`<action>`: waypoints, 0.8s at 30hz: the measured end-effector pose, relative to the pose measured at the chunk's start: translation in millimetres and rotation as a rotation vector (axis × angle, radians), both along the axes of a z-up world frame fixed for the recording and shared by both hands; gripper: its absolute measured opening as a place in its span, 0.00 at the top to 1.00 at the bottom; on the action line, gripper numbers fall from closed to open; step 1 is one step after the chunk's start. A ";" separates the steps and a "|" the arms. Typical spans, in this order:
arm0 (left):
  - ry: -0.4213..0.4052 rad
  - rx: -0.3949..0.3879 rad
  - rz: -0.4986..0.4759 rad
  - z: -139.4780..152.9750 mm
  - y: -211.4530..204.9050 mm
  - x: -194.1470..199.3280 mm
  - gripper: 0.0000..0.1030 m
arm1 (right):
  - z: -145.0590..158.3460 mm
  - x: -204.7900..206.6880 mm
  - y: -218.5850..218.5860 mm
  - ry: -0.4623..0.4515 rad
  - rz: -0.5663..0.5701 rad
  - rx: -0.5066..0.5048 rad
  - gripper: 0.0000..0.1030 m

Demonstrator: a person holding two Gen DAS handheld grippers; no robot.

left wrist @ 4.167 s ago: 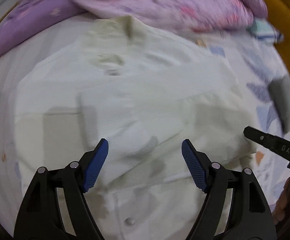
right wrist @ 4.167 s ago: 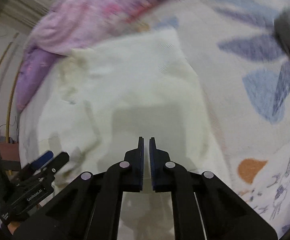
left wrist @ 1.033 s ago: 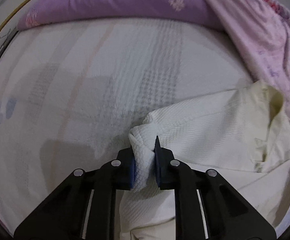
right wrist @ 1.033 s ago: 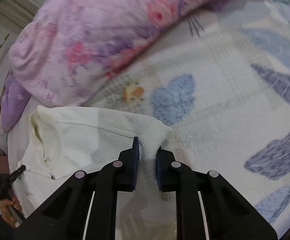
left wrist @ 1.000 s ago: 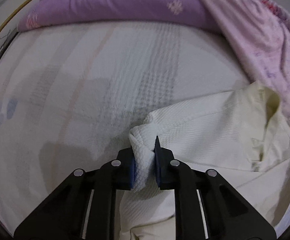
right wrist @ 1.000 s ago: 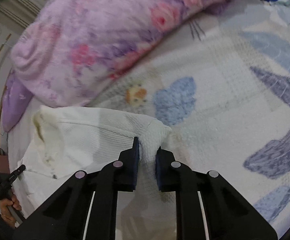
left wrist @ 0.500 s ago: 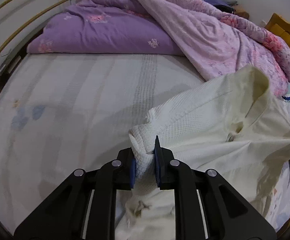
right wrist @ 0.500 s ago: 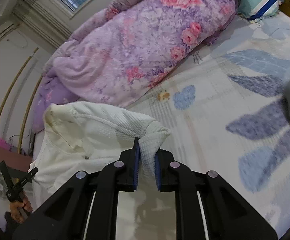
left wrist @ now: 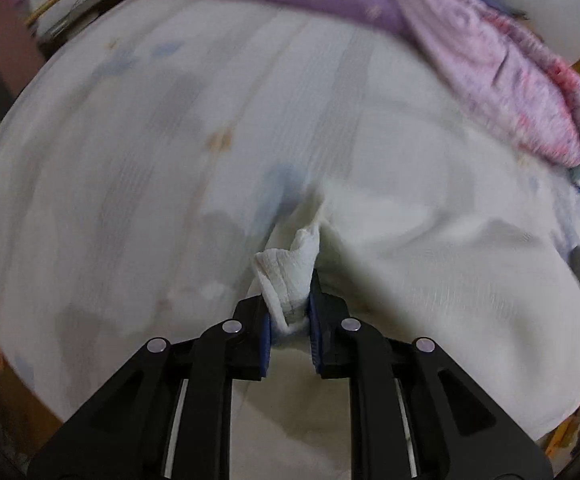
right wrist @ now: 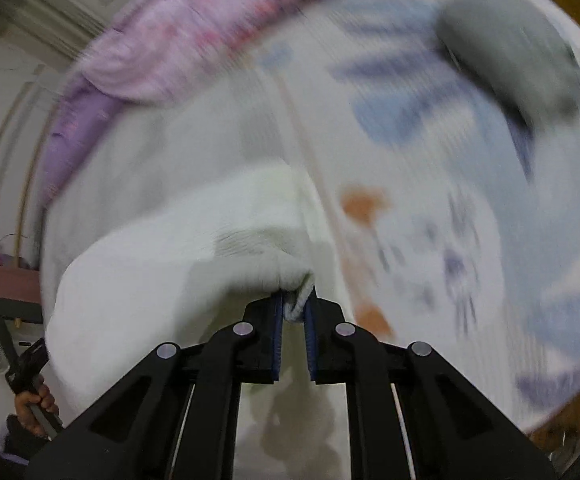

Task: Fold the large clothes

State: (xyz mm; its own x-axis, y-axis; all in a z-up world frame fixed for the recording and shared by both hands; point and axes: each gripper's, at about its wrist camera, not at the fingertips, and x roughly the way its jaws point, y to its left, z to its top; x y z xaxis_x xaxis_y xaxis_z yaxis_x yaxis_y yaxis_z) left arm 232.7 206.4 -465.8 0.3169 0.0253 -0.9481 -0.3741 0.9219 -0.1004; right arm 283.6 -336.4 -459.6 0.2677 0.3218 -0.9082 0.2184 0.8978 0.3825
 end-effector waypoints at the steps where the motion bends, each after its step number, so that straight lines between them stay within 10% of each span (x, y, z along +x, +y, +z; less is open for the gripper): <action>1: 0.031 -0.008 0.011 -12.5 -0.2 -13.6 0.84 | -18.0 -13.5 -1.4 0.059 -0.003 -0.007 0.91; 8: 0.158 -0.065 0.182 -39.4 15.2 -79.9 0.57 | -63.7 -68.2 -20.5 0.268 -0.104 -0.020 0.84; 14: 0.015 -0.224 0.361 -8.4 34.4 -97.6 0.39 | -32.8 -71.3 -40.3 0.206 -0.208 0.115 0.38; 22: 0.110 -0.266 0.414 -51.1 19.7 -50.5 0.38 | -80.0 -38.6 -37.8 0.261 -0.377 0.237 0.44; 24: 0.138 -0.273 0.420 -63.8 19.3 -45.2 0.42 | -86.3 -31.2 -33.2 0.281 -0.365 0.222 0.68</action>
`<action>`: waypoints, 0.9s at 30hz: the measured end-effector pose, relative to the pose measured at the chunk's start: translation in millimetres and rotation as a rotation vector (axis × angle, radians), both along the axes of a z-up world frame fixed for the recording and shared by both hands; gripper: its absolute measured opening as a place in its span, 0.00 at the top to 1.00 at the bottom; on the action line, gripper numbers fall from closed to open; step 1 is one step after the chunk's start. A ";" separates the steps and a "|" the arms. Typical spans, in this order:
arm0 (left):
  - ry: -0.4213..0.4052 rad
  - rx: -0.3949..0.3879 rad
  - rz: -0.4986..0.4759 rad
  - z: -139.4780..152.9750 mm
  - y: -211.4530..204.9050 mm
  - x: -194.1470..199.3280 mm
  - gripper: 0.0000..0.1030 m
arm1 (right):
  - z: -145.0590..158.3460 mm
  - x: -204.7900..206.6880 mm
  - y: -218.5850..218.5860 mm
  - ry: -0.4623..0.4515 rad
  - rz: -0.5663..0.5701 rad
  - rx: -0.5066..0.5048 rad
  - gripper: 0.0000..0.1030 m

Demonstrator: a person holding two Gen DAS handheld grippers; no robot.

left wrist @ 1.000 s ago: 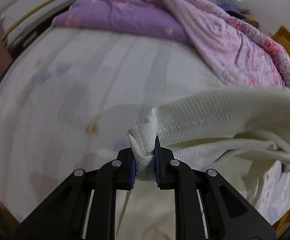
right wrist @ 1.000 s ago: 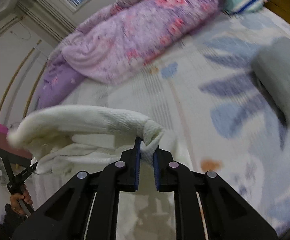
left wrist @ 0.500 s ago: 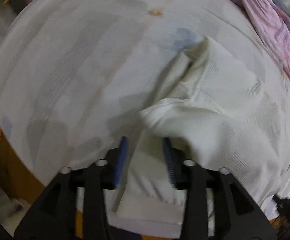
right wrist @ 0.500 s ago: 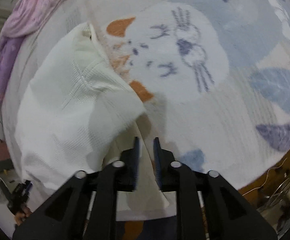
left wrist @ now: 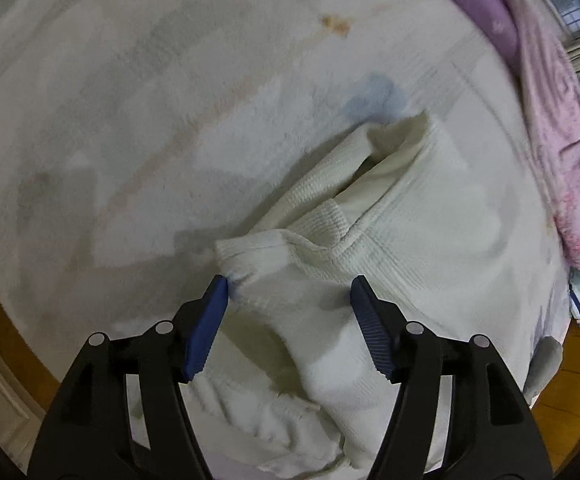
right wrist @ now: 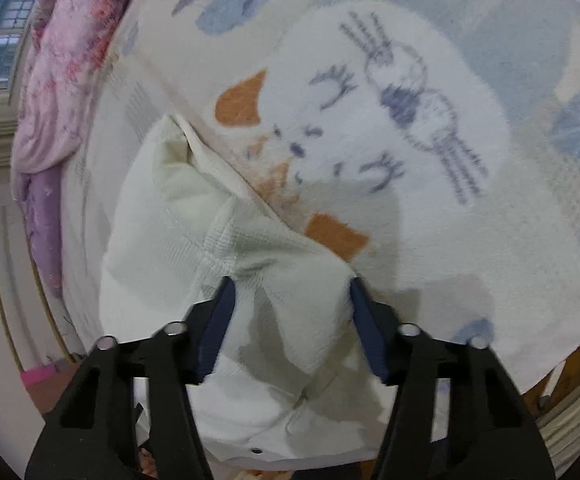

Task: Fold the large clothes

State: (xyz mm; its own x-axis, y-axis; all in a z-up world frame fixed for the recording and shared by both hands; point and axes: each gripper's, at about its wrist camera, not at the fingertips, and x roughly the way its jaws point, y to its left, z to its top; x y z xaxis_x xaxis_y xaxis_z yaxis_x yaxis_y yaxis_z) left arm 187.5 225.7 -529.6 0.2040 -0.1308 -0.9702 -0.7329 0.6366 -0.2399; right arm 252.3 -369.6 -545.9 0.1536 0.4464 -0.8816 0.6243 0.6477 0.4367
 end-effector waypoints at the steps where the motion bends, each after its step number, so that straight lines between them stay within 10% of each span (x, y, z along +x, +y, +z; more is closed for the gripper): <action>1: 0.014 0.003 -0.004 -2.2 -0.5 1.6 0.62 | -0.5 1.1 4.0 0.010 0.025 -0.026 0.79; 4: 0.020 0.030 -0.053 5.6 -3.3 2.7 0.88 | 9.7 -1.2 3.2 -0.037 0.064 -0.054 0.93; 12: -0.007 0.094 -0.151 56.5 -3.7 -38.4 0.92 | 68.6 -32.3 -15.2 -0.095 0.116 -0.009 0.94; 27: 0.185 0.193 -0.258 -20.2 -13.1 -65.4 0.88 | -7.5 -41.0 6.0 0.081 0.273 -0.208 0.90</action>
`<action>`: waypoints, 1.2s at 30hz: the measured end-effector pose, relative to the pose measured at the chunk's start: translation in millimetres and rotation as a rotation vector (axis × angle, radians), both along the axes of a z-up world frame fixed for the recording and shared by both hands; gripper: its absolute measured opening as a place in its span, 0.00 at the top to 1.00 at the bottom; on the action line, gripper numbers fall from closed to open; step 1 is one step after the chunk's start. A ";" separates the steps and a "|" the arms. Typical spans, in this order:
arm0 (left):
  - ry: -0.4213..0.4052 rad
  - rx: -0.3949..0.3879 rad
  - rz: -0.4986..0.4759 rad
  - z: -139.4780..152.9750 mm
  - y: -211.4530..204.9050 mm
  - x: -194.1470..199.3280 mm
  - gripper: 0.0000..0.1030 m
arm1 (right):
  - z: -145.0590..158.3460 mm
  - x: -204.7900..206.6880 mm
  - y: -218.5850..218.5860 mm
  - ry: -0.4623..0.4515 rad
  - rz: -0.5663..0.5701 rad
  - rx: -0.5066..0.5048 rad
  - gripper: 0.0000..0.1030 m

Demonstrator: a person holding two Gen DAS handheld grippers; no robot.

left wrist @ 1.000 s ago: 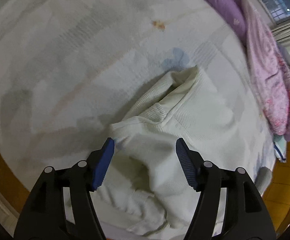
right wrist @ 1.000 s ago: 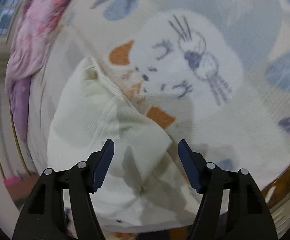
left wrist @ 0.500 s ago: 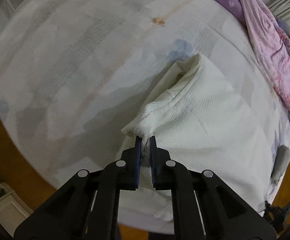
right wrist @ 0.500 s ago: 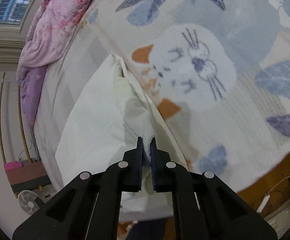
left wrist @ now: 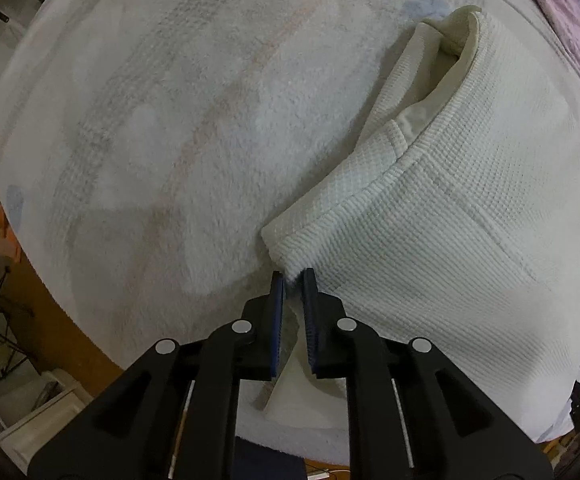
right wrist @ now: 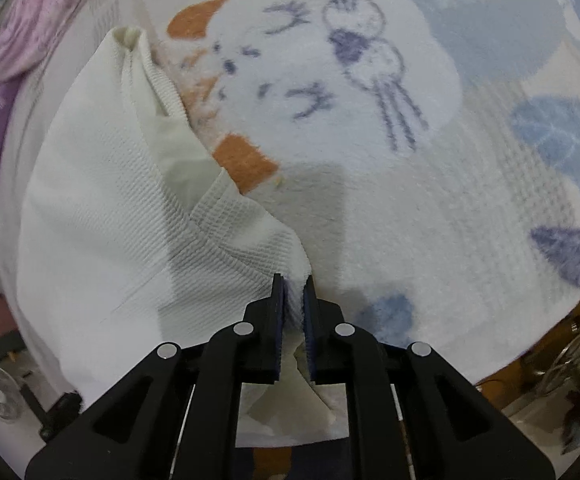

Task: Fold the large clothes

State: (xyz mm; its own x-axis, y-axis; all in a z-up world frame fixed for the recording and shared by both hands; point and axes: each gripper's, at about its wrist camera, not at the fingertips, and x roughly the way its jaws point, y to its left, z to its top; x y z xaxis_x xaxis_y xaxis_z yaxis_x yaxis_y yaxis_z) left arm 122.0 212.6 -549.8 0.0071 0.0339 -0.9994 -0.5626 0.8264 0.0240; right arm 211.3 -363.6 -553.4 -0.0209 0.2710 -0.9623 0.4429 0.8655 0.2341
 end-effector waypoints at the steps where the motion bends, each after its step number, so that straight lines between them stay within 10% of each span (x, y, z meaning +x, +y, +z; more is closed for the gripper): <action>1: -0.014 -0.003 -0.003 3.0 0.0 -0.7 0.86 | 5.6 0.7 1.1 -0.002 0.002 -0.007 0.88; 9: -0.152 -0.074 0.015 33.8 13.4 -17.4 0.58 | 89.1 22.4 25.3 -0.135 0.163 -0.210 0.85; 18: -0.153 -0.109 0.059 21.1 4.9 -23.1 0.33 | 91.8 101.3 204.6 -0.364 0.449 0.056 0.96; 27: -0.119 -0.254 0.063 -11.8 6.5 -40.6 0.32 | -2.2 142.7 282.8 -0.214 0.412 0.046 0.98; 36: -0.099 -0.346 0.011 -28.4 14.4 -28.7 0.32 | -1.1 57.2 275.0 0.010 0.327 0.118 1.00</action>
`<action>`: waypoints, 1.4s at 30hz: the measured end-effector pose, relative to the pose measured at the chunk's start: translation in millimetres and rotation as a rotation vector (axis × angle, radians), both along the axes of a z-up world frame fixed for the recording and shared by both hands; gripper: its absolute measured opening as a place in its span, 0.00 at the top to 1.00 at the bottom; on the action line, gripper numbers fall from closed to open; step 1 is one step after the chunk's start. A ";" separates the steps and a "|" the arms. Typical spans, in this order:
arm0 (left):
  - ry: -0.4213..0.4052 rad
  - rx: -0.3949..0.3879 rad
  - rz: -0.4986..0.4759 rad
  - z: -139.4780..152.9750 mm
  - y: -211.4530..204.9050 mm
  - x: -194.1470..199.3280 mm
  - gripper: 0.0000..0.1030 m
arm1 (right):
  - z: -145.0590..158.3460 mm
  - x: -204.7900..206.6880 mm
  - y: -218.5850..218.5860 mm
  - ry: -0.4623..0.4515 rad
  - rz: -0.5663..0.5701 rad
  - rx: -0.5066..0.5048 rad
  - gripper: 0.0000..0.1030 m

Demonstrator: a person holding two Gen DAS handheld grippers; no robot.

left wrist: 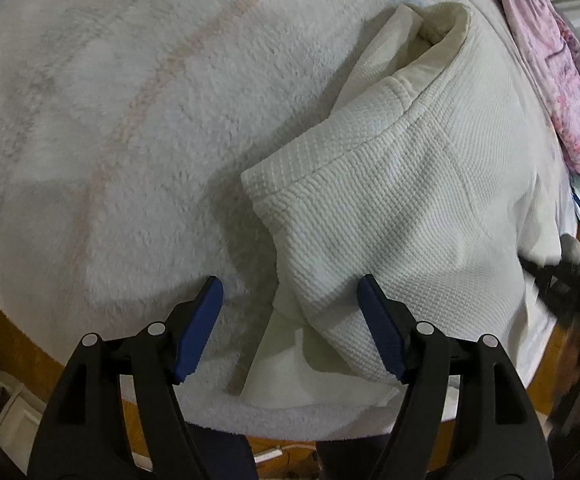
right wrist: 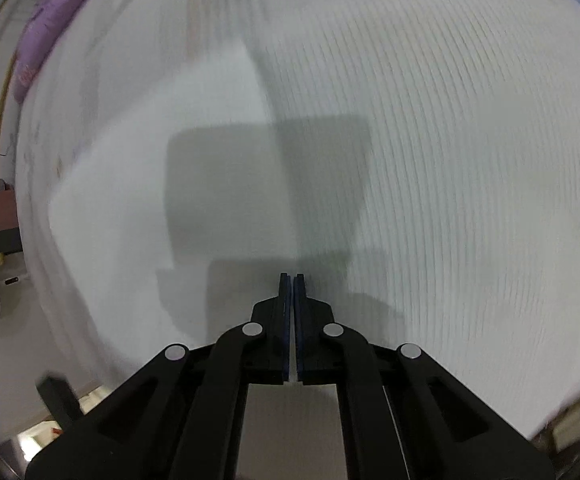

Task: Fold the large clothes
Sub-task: 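Release the folded hem and grasp the jacket edge again with the left gripper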

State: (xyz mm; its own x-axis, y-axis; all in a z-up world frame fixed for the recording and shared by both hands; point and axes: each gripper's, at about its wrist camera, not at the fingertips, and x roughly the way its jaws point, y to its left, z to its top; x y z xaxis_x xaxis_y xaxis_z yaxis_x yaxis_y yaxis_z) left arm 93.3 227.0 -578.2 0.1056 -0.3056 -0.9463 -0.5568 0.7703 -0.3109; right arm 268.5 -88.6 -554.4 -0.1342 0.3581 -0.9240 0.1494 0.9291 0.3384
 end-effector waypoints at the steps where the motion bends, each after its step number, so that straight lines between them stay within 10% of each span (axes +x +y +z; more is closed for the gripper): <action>1: 0.001 -0.008 -0.021 -0.6 3.1 1.7 0.31 | 3.1 -17.4 0.1 0.013 -0.006 -0.016 1.00; 10: 0.012 -0.054 -0.124 -2.2 16.7 11.8 0.31 | -4.3 -98.2 3.1 0.030 -0.071 -0.058 1.00; 23: -0.027 -0.029 -0.008 -1.6 9.0 -23.4 0.31 | -23.7 -119.1 12.9 -0.095 0.059 -0.023 1.00; 31: -0.038 0.012 -0.103 7.3 -24.4 -14.2 0.92 | -4.4 -127.8 -33.1 -0.125 0.086 0.021 0.97; 42: -0.159 -0.098 -0.092 77.2 -27.4 -7.5 0.95 | 66.5 -158.1 14.6 -0.385 0.402 0.139 0.81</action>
State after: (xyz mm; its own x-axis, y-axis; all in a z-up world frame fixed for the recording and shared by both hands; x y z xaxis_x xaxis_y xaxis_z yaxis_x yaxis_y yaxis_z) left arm 85.8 199.6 -501.1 0.2183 -0.4106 -0.8853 -0.4234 0.7775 -0.4650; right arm 110.3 -74.0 -488.0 0.0516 0.4703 -0.8810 -0.3646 0.8301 0.4218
